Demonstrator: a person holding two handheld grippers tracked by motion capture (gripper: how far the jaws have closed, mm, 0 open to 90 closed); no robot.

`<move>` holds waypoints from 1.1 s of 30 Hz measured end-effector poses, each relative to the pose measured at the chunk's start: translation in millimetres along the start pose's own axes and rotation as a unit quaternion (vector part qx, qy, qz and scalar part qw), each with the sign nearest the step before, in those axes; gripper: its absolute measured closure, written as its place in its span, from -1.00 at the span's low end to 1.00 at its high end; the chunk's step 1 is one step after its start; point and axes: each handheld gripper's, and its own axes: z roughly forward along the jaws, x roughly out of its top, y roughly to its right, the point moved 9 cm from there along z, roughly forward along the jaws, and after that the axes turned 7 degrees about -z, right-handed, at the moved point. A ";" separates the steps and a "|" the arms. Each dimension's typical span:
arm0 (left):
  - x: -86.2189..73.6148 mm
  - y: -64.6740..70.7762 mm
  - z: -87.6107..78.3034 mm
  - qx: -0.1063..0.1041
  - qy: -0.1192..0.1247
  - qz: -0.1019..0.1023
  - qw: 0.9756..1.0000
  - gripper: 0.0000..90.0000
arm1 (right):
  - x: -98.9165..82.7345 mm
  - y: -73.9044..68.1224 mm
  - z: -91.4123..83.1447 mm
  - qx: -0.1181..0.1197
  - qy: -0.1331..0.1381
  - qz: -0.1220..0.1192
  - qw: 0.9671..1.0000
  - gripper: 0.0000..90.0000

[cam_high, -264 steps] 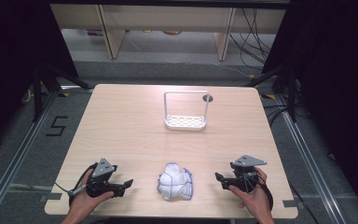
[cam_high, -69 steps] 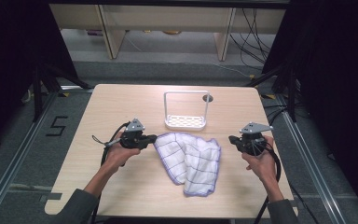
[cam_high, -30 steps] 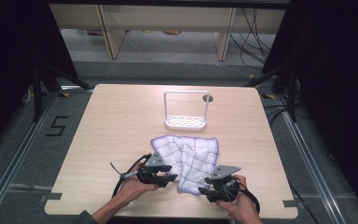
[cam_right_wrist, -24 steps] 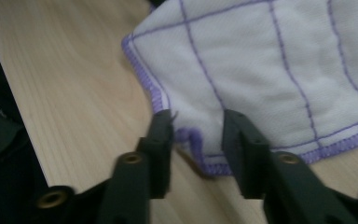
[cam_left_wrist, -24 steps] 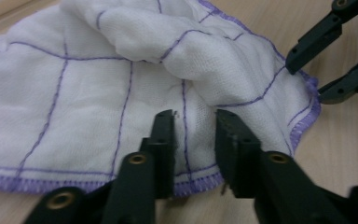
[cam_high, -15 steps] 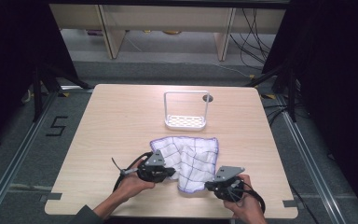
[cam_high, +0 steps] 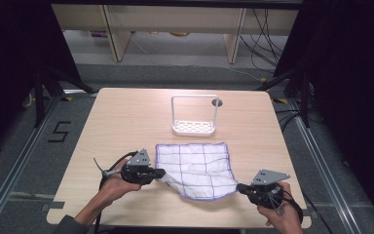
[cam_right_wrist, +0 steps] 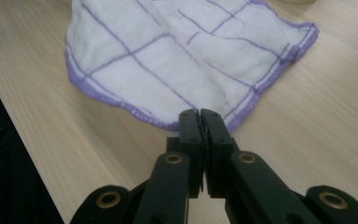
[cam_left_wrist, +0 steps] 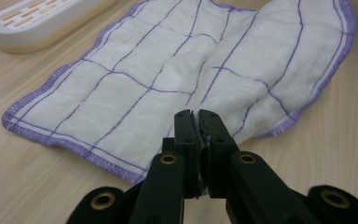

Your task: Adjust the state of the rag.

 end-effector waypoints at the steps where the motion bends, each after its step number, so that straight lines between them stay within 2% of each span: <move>1: -0.1 -2.4 1.8 0.006 0.003 -0.009 1.000 0.90 | -2.9 0.6 1.0 -0.001 -0.003 0.005 1.000 0.96; 2: -0.3 -6.2 4.6 0.011 0.002 -0.014 1.000 0.89 | -5.4 2.9 3.0 -0.005 -0.006 0.001 1.000 0.96; 4: -1.3 -10.7 9.9 0.020 0.003 -0.027 0.999 0.77 | -10.8 2.7 7.6 0.002 -0.019 0.006 1.000 0.96; 6: -4.9 -12.0 15.2 0.022 -0.004 -0.022 1.000 0.67 | -15.0 1.4 15.0 0.003 -0.023 0.008 1.000 0.96; 7: -6.3 -11.8 14.2 0.032 -0.001 -0.027 0.999 0.55 | -16.6 0.2 17.2 0.006 -0.028 0.003 1.000 0.96; 8: -6.5 -10.7 11.7 0.034 -0.002 -0.026 0.999 0.48 | -19.2 -2.5 20.7 0.008 -0.037 0.000 0.999 0.96; 10: -5.1 -7.7 2.6 0.047 0.013 -0.017 0.999 0.44 | -20.8 -5.3 23.8 0.011 -0.046 -0.004 0.999 0.95; 11: -4.7 -6.9 -3.8 0.059 0.017 -0.012 0.998 0.37 | -20.1 -4.1 26.4 0.008 -0.040 -0.014 0.999 0.95; 12: -4.2 -4.7 -7.7 0.061 0.025 -0.014 0.998 0.36 | -21.3 -5.6 25.7 0.005 -0.046 0.002 0.999 0.95; 14: -5.0 7.9 -18.7 0.055 0.039 -0.015 0.998 0.36 | -22.2 -3.9 24.4 0.007 -0.051 0.002 0.999 0.95; 15: -8.4 16.0 -24.1 0.055 0.037 -0.011 0.998 0.36 | -22.3 -2.2 24.4 0.006 -0.049 -0.002 0.999 0.94; 16: -10.7 22.9 -25.5 0.046 0.038 -0.013 0.998 0.38 | -21.4 -0.3 25.2 0.003 -0.040 -0.007 0.999 0.93; 18: -20.1 39.8 -29.3 0.034 0.028 -0.009 0.999 0.38 | -21.5 -0.6 23.9 0.007 -0.042 -0.003 0.999 0.91; 20: -25.0 51.2 -27.7 0.020 0.028 -0.005 0.999 0.39 | -18.9 0.2 23.9 0.000 -0.032 0.004 0.999 0.89; 22: -29.9 59.2 -22.8 0.008 0.020 0.004 1.000 0.39 | -19.1 -0.4 21.6 0.002 -0.041 0.013 0.999 0.87; 23: -32.4 63.1 -18.1 0.008 0.015 0.007 1.000 0.39 | -17.9 -0.3 22.7 -0.003 -0.032 0.015 0.999 0.87; 25: -36.0 65.8 -8.6 0.003 0.009 0.022 1.000 0.39 | -17.6 -1.0 22.1 -0.003 -0.033 0.013 0.999 0.87; 26: -38.0 68.0 -3.5 -0.002 0.004 0.016 1.000 0.38 | -17.3 -0.9 21.9 -0.002 -0.032 0.013 0.999 0.86; 27: -39.4 67.9 0.9 0.001 -0.001 0.020 1.000 0.37 | -18.1 -0.6 20.4 0.000 -0.038 0.016 0.999 0.86; 28: -39.6 67.3 5.1 0.000 -0.004 0.028 1.000 0.34 | -17.4 -0.9 20.2 0.001 -0.035 0.021 0.999 0.85; 29: -40.1 65.7 8.8 0.011 -0.005 0.033 0.999 0.33 | -16.7 -1.0 20.8 0.000 -0.029 0.024 0.999 0.84; 30: -40.2 65.0 12.1 0.012 -0.011 0.041 0.999 0.31 | -16.7 0.1 21.1 -0.003 -0.026 0.021 0.999 0.83; 32: -37.5 62.8 19.2 0.018 -0.008 0.055 0.998 0.30 | -16.6 -1.0 21.2 0.002 -0.028 0.024 0.999 0.80; 33: -35.8 60.5 23.0 0.024 -0.011 0.073 0.997 0.29 | -16.3 -2.1 21.1 0.005 -0.028 0.029 0.999 0.80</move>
